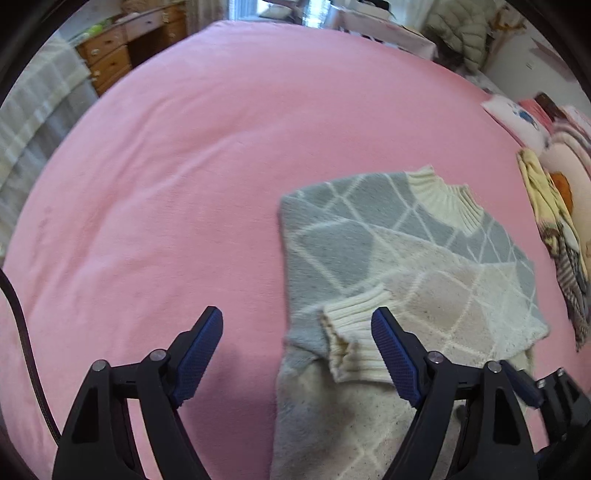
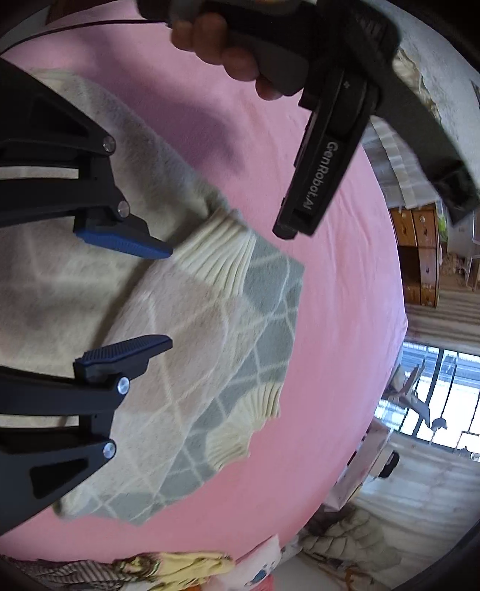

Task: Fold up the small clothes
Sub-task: 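Lay the cuff across the sweater body and open the right gripper, then grasp the laid cream cuff ribbing with the left gripper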

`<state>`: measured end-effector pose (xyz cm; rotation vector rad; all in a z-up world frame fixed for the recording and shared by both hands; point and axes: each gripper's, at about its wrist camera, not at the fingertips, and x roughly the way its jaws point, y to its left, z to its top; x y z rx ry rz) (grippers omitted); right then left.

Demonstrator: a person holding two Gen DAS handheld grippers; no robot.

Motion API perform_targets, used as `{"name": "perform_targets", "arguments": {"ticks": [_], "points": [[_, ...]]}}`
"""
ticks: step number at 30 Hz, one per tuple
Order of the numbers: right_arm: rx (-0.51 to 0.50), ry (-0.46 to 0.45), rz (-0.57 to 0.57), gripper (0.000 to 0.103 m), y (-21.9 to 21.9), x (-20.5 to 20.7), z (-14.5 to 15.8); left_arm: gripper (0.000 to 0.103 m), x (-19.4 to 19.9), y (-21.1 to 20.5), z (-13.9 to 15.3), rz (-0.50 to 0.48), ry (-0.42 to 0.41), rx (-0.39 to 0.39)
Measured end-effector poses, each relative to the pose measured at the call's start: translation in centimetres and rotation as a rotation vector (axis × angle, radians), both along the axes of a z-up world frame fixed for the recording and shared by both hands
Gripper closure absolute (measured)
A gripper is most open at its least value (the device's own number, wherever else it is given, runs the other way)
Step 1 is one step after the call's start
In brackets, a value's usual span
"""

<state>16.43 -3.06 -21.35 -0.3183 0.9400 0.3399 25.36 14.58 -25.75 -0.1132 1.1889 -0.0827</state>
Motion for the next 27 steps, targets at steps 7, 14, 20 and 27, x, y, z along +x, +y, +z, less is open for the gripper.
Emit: {"name": "perform_targets", "arguments": {"ticks": [7,14,20,27], "points": [[-0.07,0.025,-0.173,0.06,-7.4,0.3,-0.2,0.054,2.2,-2.7,-3.1,-0.218,0.055,0.042],[-0.056,0.057,-0.336,0.06,-15.0,1.3,-0.7,0.054,3.3,-4.9,-4.1,-0.486,0.069,0.074],[-0.016,0.067,-0.474,0.06,-20.9,3.5,-0.8,0.053,5.4,-5.5,-6.0,-0.575,0.152,0.042],[0.04,0.118,-0.61,0.06,-28.3,6.4,-1.5,0.051,6.1,-5.5,-5.7,-0.637,0.21,0.032]]}}
